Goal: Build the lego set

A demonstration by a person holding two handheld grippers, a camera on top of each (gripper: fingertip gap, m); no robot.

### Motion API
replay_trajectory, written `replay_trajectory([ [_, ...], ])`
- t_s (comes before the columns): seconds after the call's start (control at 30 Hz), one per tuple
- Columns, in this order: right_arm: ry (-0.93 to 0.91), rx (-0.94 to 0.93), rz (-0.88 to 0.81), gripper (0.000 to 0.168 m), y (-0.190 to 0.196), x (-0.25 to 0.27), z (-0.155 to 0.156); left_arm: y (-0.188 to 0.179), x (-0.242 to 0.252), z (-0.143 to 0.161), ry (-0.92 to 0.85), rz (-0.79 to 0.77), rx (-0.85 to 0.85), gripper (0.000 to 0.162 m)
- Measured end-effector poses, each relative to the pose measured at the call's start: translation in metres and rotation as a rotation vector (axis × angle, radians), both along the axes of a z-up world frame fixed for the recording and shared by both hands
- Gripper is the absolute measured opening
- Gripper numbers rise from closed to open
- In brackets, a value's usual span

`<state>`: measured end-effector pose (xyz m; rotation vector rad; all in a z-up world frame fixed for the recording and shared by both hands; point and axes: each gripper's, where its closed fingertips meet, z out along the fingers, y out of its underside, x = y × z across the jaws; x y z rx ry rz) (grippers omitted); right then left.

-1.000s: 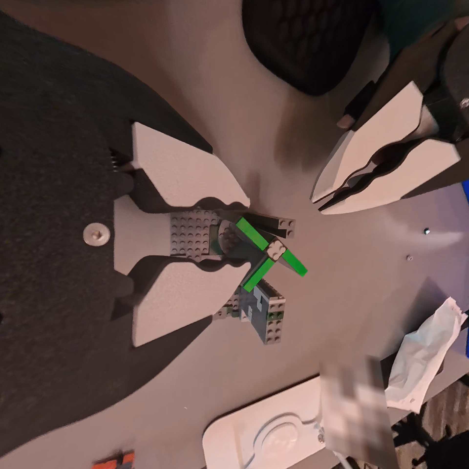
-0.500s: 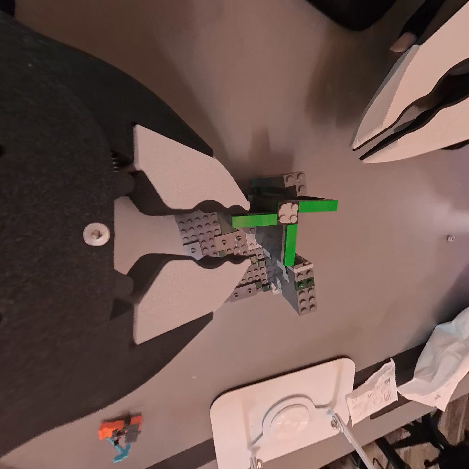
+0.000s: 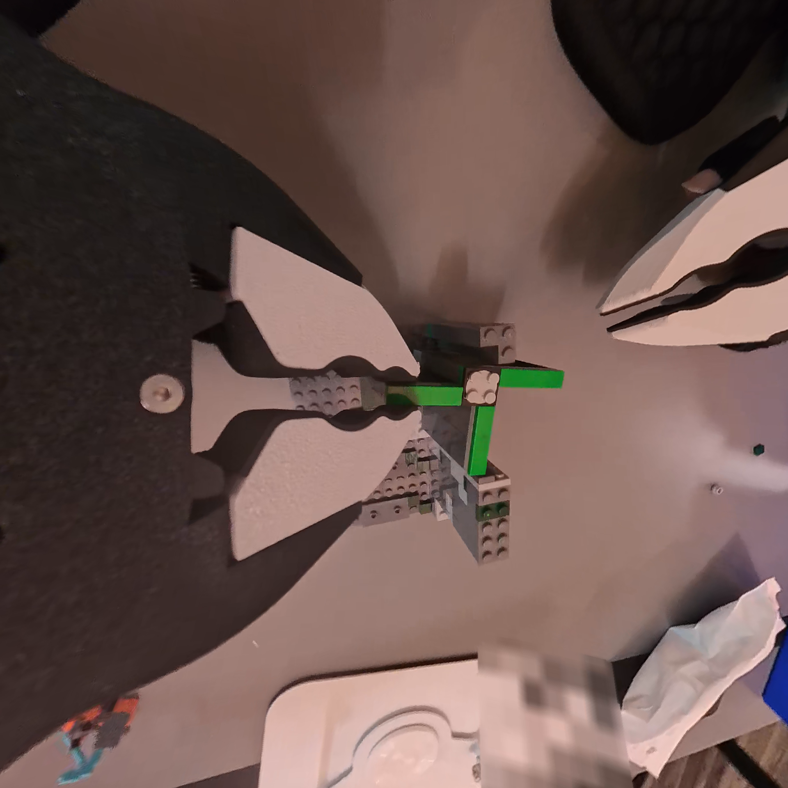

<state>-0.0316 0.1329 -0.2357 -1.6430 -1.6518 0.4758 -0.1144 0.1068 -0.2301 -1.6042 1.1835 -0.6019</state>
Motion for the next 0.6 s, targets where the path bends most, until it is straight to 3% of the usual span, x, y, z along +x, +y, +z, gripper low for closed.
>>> replay_trajectory([
  [0.27, 0.033, -0.051, 0.137, 0.01, 0.006, -0.0002, -0.0002, 0.0017, -0.0026, -0.002, -0.007, 0.007, -0.013, 0.006],
  [0.6, 0.009, -0.043, 0.155, 0.018, 0.0105, 0.0089, 0.0024, 0.0049, 0.0031, -0.0054, -0.009, -0.005, -0.031, 0.007],
])
